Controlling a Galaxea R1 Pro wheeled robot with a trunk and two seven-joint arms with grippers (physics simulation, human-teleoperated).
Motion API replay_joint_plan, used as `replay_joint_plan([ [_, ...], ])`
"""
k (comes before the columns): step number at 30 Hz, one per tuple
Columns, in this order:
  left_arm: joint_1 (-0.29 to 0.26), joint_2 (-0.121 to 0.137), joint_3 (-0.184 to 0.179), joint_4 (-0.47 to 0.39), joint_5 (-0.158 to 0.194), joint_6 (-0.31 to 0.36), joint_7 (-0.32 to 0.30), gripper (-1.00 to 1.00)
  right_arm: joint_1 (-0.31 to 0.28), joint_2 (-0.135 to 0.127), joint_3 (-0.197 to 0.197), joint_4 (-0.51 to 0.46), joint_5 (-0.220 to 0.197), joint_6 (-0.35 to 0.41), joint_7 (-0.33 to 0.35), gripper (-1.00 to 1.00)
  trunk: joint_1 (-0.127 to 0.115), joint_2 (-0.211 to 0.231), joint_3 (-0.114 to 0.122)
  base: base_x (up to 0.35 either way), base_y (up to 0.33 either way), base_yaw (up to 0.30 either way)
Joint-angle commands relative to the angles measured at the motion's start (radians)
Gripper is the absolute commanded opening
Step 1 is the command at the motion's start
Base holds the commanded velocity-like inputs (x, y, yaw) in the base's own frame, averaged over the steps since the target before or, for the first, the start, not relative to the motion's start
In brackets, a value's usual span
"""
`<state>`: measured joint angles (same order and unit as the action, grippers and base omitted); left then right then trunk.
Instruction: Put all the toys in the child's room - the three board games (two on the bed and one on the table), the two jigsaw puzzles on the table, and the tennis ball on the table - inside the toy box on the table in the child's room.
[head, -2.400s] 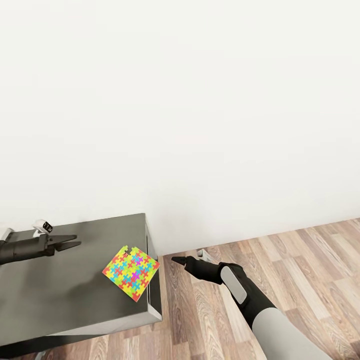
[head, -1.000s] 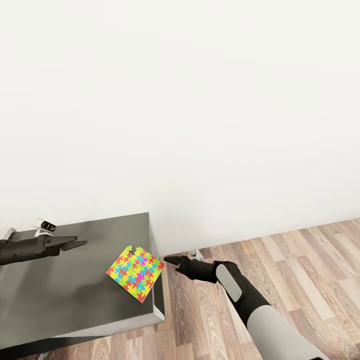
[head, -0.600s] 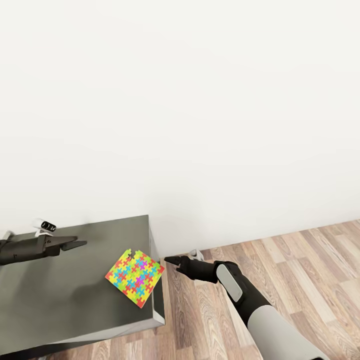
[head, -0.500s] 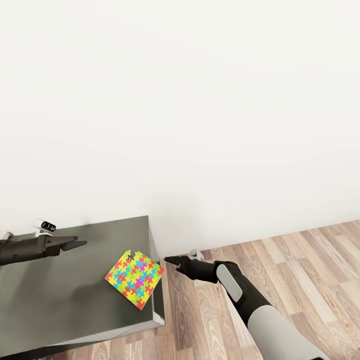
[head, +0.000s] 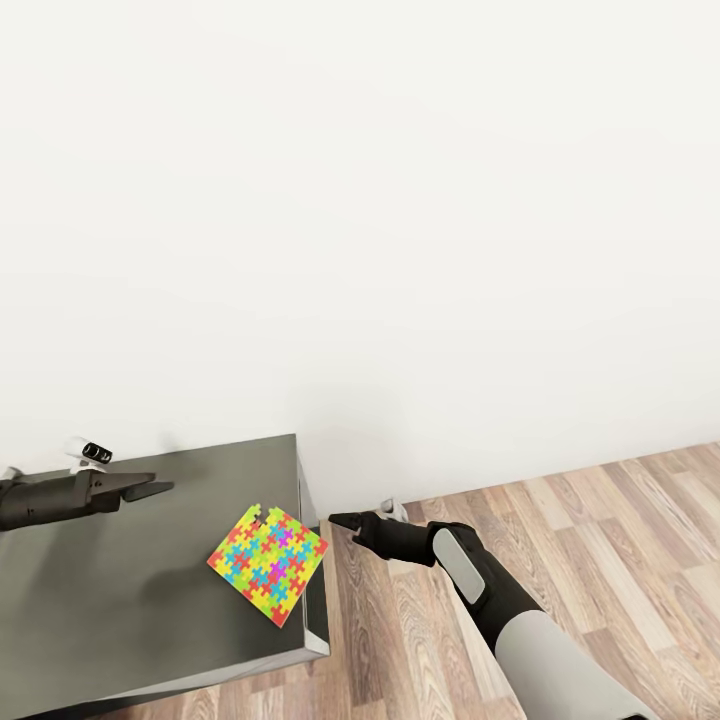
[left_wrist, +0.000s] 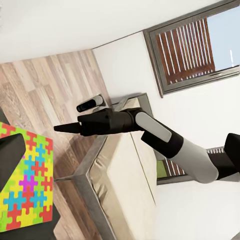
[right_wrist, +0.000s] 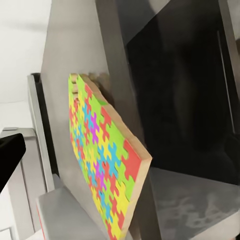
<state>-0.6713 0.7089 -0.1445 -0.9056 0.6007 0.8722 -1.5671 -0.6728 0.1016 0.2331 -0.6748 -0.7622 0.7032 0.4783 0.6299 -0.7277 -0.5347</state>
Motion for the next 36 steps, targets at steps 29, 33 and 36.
replay_joint_plan([
  [29,-0.001,0.002,-0.004,0.002,0.003,0.013,-0.004,1.0,-0.013,0.014,0.067,0.002,-0.003,0.057,-0.004,1.0,0.05,-0.092,-0.042,-0.007,0.008,0.0],
  [33,-0.001,0.002,-0.004,0.002,0.003,0.012,-0.004,1.0,-0.014,0.014,0.069,0.002,-0.003,0.058,-0.004,1.0,0.05,-0.092,-0.042,-0.044,0.047,0.0],
  [36,-0.001,0.001,-0.004,0.002,0.002,0.012,-0.004,1.0,-0.014,0.014,0.07,0.002,-0.003,0.058,-0.004,1.0,0.05,-0.092,-0.042,-0.014,0.015,0.0],
])
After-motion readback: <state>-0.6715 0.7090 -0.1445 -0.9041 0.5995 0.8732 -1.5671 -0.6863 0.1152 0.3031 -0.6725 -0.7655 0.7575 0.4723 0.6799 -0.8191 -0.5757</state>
